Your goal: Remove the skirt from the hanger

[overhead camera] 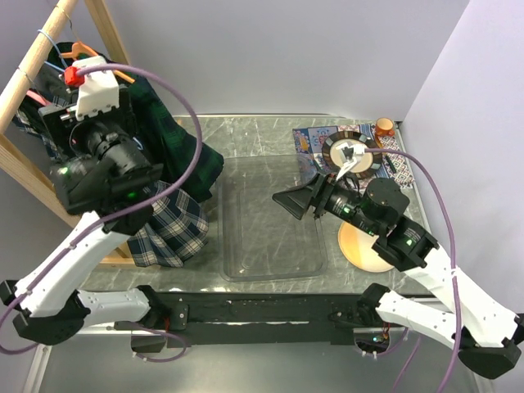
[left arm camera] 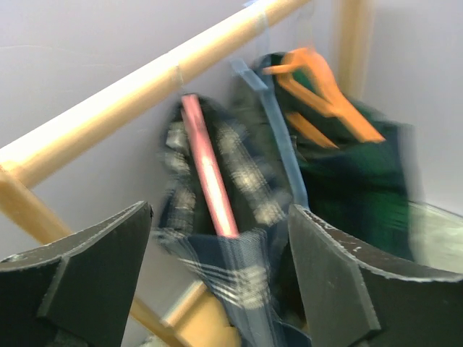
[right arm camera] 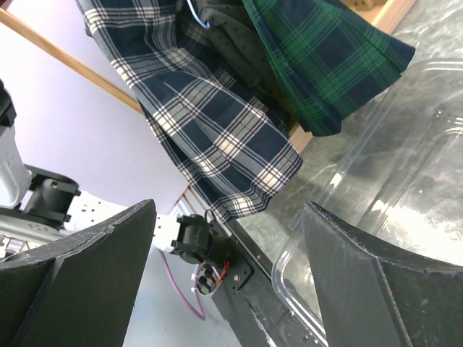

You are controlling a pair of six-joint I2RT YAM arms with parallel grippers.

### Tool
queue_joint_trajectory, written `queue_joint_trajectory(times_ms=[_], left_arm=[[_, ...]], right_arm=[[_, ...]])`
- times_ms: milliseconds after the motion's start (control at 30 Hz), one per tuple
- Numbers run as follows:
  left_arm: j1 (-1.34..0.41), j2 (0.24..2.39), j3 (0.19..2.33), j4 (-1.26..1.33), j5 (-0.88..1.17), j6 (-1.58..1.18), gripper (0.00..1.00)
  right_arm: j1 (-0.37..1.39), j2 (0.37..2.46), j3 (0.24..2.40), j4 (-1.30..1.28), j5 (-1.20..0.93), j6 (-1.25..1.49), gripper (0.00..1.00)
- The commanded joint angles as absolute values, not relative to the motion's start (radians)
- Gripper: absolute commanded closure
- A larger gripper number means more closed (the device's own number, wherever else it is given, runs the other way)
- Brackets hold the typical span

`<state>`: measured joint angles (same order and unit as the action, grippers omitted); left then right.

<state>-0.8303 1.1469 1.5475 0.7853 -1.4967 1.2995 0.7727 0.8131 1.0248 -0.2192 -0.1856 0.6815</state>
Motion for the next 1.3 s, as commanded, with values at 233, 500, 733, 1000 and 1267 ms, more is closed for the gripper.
queue_joint_trajectory(times_ms=[233, 500, 733, 1000, 1267], left_arm=[[-1.197, 1.238, 2.181, -0.425, -1.34, 0.267, 0.13], [-1.2, 1.097, 1.669, 0.709, -1.629, 1.093, 0.18], [-1.223, 0.91, 1.43, 0.805, -1.706, 1.106, 0.18], [-1.218, 0.841, 1.376, 0.515, -1.704, 0.942, 0.18], [-1.218, 1.008, 1.659, 0.363, -1.622, 0.875, 0.11]], right_arm=[[0.779, 0.821, 1.069, -0.213, -0.172, 0.696, 0.11], [0.781, 0.796, 1.077, -0.227, -0.15, 0.718, 0.12], [0.793, 0.798, 1.071, -0.224, -0.143, 0.726, 0.13], [0.811, 0.798, 1.066, -0.218, -0.129, 0.741, 0.13], [0.839, 1.039, 1.371, -0.343, -0.089, 0.651, 0.14]])
